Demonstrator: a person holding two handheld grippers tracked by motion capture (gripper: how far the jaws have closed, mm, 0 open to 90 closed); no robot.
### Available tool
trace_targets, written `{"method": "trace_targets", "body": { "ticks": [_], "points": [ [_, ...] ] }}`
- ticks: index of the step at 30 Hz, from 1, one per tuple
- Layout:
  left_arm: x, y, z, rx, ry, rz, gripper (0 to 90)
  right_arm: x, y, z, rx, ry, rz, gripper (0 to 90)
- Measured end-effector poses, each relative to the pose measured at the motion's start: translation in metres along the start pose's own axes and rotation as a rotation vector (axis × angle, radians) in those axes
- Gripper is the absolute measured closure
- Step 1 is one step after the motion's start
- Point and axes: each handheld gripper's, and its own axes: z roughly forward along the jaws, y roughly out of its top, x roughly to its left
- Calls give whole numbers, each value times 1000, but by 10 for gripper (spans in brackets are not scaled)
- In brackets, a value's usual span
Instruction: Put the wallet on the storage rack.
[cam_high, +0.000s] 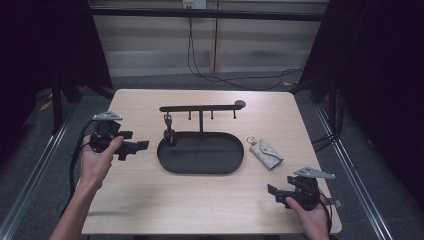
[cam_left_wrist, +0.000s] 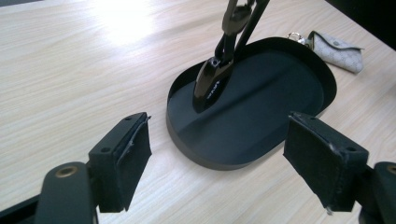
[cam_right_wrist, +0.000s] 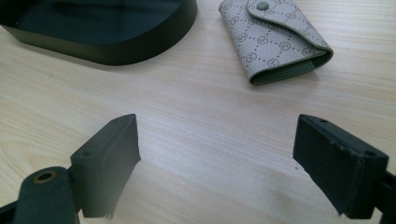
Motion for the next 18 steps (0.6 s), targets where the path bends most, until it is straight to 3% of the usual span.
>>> {"method": "trace_targets", "body": {
  "ticks": [7,9,13,16,18],
  "points": [
    [-2,-24,1,14,24,-8,225,-1,0,-1,-2,2,2,144],
    [-3,-31,1,-24,52,8,225,-1,0,0,-1,3,2,144],
    [-6,-47,1,-52,44,-11,226,-1,0,0,0,0,13,144],
    [-9,-54,1,-23,48,-15,226,-2,0,-1,-5,0,19,146],
    [-10,-61,0,-30,38,-34,225,-2,0,-1,-4,-2,22,149]
  ]
}}
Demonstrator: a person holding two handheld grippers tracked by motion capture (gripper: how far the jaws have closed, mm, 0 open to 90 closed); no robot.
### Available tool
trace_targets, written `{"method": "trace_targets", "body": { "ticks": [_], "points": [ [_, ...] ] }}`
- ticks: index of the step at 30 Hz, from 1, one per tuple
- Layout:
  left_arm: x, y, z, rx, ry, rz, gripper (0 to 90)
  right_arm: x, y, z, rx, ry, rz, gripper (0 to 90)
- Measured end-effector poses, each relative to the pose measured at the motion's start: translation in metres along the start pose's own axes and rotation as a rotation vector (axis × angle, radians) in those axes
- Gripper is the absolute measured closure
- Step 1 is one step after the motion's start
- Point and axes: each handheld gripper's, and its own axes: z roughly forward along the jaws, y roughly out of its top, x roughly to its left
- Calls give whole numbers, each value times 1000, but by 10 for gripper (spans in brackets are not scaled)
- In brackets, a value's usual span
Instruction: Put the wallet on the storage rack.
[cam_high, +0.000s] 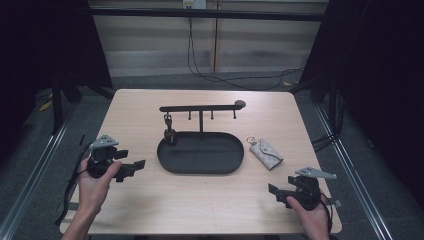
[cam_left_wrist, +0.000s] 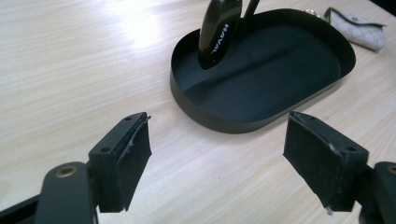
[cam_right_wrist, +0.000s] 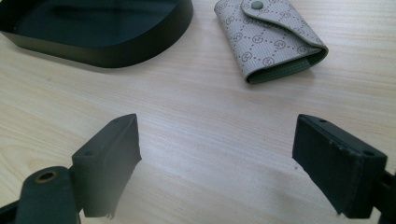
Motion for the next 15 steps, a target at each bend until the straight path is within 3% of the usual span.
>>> {"method": "trace_targets", "body": {
  "ticks": [7,12,15],
  "points": [
    [-4,-23,-2,-12,-14,-11,221,-1,1,0,2,1,0,152],
    [-7,-41,-9,-61,-30,-60,220,-1,3,-1,-4,-6,14,168],
    [-7,-52,-9,-74,-63,-98,220,-2,6,-3,-12,-8,18,168]
  ]
}}
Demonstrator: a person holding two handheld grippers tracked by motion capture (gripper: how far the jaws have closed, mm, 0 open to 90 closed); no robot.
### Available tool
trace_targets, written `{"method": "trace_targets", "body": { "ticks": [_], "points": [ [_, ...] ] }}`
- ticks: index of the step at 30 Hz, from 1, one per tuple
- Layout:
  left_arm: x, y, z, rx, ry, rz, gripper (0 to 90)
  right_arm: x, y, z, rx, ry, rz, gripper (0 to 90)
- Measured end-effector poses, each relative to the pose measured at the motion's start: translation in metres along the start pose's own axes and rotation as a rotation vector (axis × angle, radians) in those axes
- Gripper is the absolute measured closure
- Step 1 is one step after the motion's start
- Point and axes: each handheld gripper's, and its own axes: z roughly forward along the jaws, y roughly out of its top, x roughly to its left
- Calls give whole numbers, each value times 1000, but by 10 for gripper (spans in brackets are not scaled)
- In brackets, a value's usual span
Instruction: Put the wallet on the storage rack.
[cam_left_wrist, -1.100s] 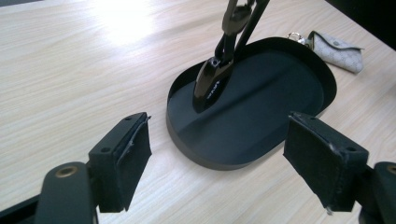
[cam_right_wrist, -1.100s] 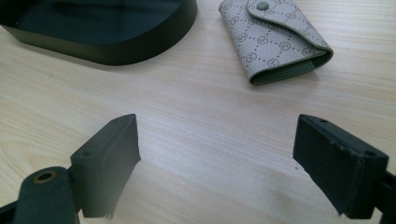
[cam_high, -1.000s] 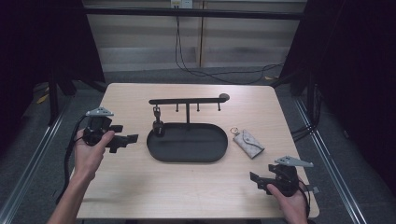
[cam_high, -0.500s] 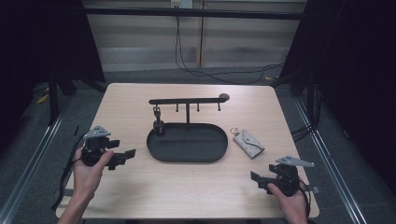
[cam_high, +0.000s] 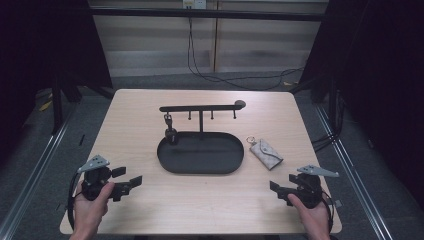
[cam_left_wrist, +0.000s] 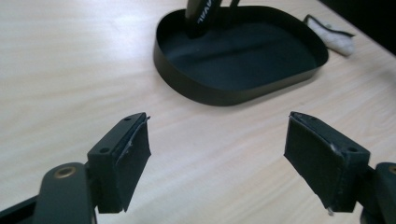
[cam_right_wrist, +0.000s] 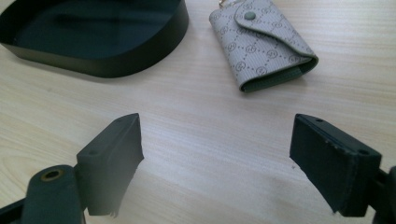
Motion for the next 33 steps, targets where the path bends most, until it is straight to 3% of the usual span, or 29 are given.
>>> {"method": "trace_targets", "body": {
  "ticks": [8,11,13,17,24,27,33],
  "points": [
    [-7,-16,5,29,-22,55,221,-1,13,-6,-16,24,-7,168],
    [-4,-19,6,31,-4,65,221,-2,20,-3,-1,30,-16,168],
    [-2,-22,8,34,-15,35,220,-2,25,0,8,16,-19,172],
    [-5,-22,9,56,-11,52,219,-4,38,6,45,35,-25,190],
    [-14,-27,10,102,-41,90,213,-6,59,17,83,39,-42,207],
    [-15,-25,11,97,-31,100,205,-6,65,22,104,20,-37,208],
    [-13,-26,13,98,-39,92,196,-5,78,37,160,28,-60,210]
  ]
}}
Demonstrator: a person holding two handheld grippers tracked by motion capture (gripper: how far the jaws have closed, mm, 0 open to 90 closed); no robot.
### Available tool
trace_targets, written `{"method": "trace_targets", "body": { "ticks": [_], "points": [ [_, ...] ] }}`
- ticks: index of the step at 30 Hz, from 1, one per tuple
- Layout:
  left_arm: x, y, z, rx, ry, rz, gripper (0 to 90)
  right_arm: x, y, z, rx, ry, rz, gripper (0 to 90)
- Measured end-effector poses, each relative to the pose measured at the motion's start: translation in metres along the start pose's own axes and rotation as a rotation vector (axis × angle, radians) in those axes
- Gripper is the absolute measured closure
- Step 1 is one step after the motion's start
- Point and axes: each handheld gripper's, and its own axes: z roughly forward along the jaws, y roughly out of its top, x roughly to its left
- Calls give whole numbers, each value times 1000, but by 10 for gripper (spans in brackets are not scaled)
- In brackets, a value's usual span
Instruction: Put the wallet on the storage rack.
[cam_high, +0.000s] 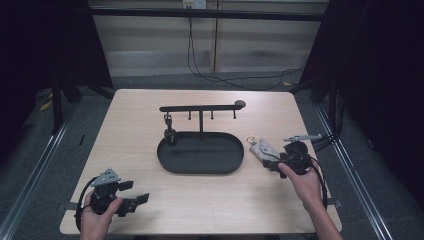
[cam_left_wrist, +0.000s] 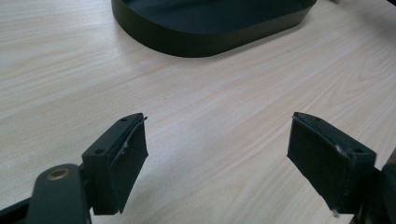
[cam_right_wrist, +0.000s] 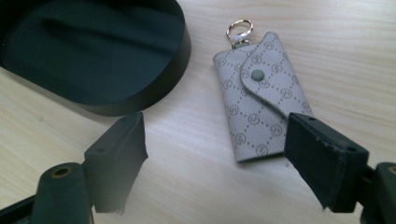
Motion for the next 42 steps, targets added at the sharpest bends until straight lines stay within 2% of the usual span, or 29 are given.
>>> {"method": "trace_targets", "body": {
  "ticks": [5,7,11,19,23,25,26,31,33,36,42],
  "points": [
    [0,1,3,21,-8,11,196,-1,15,6,40,-3,-3,206],
    [0,1,2,13,-13,14,196,-2,21,10,80,-3,-15,197],
    [-1,1,1,10,-15,19,196,-5,29,14,98,-1,-8,201],
    [-1,1,2,23,-18,28,197,-7,41,22,161,6,-14,200],
    [0,1,2,25,-15,26,197,-9,47,28,223,-14,-39,206],
    [0,1,2,23,-15,25,197,-10,50,30,230,-23,-52,218],
    [0,1,2,23,-14,25,197,-10,51,30,229,-20,-46,228],
    [0,1,2,22,-18,27,197,-11,60,36,305,-38,-51,230],
    [0,1,2,22,-21,25,197,-12,62,38,310,-27,-39,237],
    [0,1,2,21,-21,23,197,-13,63,43,350,-38,-49,239],
    [0,1,2,22,-20,24,197,-14,70,49,381,-44,-64,246]
  ]
}}
